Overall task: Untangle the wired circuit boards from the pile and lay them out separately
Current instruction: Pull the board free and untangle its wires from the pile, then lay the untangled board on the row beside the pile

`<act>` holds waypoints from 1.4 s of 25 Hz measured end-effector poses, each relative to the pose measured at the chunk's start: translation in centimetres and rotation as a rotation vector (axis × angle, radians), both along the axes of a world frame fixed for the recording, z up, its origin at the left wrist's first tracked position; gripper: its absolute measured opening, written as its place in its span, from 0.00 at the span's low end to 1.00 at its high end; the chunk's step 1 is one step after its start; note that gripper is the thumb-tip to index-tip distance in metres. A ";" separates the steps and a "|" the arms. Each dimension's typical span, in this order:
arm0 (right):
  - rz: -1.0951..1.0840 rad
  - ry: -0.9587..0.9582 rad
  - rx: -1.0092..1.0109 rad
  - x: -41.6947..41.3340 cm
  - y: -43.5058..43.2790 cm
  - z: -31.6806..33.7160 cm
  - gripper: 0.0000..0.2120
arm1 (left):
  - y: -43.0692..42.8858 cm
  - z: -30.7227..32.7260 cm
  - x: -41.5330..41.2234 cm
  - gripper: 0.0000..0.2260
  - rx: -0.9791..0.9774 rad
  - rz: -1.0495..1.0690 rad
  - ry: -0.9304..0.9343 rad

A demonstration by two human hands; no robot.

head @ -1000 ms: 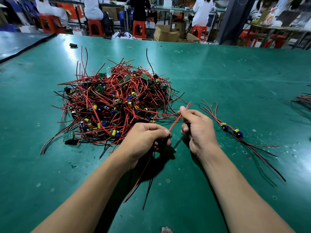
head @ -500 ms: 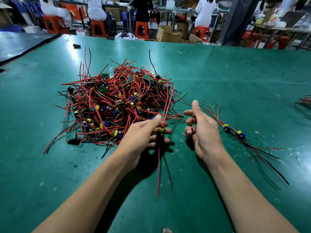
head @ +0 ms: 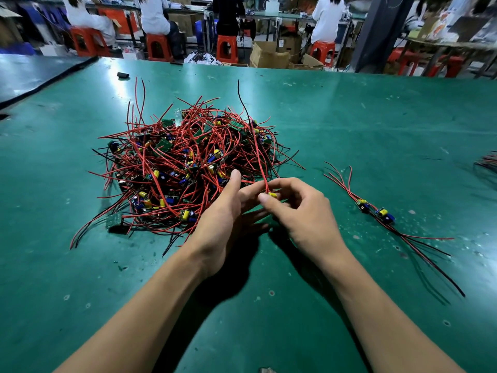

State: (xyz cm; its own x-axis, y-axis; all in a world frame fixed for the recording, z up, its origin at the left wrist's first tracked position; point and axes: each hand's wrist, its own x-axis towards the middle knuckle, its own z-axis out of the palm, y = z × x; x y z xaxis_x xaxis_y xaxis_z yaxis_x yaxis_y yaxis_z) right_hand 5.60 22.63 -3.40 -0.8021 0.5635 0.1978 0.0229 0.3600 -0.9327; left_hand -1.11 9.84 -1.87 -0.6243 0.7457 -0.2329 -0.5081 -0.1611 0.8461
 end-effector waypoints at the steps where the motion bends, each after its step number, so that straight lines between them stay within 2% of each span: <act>1: -0.035 0.025 -0.003 -0.1 0.3 0.1 0.08 | 0.1 0.1 0.1 0.25 -0.028 0.029 0.038; 2: -0.085 0.047 -0.020 -0.1 0.8 0.3 0.06 | 0.2 -0.1 0.2 0.21 -0.077 0.089 0.136; 3: -0.143 0.062 -0.035 0.0 1.5 0.4 0.06 | 0.1 -0.3 0.2 0.15 -0.155 0.176 0.314; 5: -0.261 0.032 -0.026 0.3 3.4 0.6 0.06 | -0.3 -1.1 0.2 0.06 -0.343 0.378 0.755; 6: -0.316 -0.025 0.010 0.6 4.3 0.7 0.07 | -0.6 -1.4 0.2 0.05 -0.404 0.448 0.894; 7: -0.374 -0.102 0.057 0.9 5.2 0.6 0.07 | -0.8 -1.6 0.1 0.05 -0.445 0.485 0.956; 9: -0.490 -0.257 0.153 1.4 6.3 0.2 0.10 | -0.9 -1.8 -0.4 0.08 -0.509 0.513 0.971; 12: -0.598 -0.413 0.386 1.8 6.7 -0.3 0.20 | -0.8 -2.1 -0.6 0.18 -0.549 0.530 0.971; 14: -0.568 -0.315 0.416 1.5 6.0 -0.4 0.21 | -0.8 -2.3 -0.6 0.21 -0.550 0.536 0.980; 16: -0.442 -0.193 0.358 0.8 4.8 -0.6 0.17 | -0.9 -2.4 -0.8 0.21 -0.593 0.517 1.012; 19: -0.290 -0.205 0.297 -0.1 3.3 -1.4 0.13 | -1.0 -2.4 -0.9 0.16 -0.640 0.510 1.043; 24: -0.431 -0.295 0.321 0.3 5.0 -1.5 0.14 | -1.0 -2.3 -0.5 0.06 -0.534 0.518 1.068; 29: -0.387 -0.072 0.343 0.1 3.2 -1.1 0.09 | -0.5 -2.0 0.9 0.07 -0.353 0.542 1.264; 31: -0.390 0.015 0.433 0.0 2.0 -0.6 0.11 | -0.2 -1.9 1.0 0.08 -0.283 0.608 1.271; 33: -0.356 0.065 0.611 0.2 1.3 0.0 0.15 | -0.3 -1.9 0.8 0.07 -0.230 0.691 1.210; 35: -0.145 0.090 0.685 0.4 1.1 0.2 0.15 | -0.5 -1.8 0.6 0.06 -0.201 0.740 1.200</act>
State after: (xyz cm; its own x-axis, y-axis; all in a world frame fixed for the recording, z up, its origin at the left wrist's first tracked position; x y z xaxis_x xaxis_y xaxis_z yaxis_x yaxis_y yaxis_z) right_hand 5.98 23.73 -3.18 -0.6921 0.3883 0.6085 0.0482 0.8660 -0.4977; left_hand -0.48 9.31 -3.71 -0.7404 0.1840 0.6465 0.6686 0.1032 0.7364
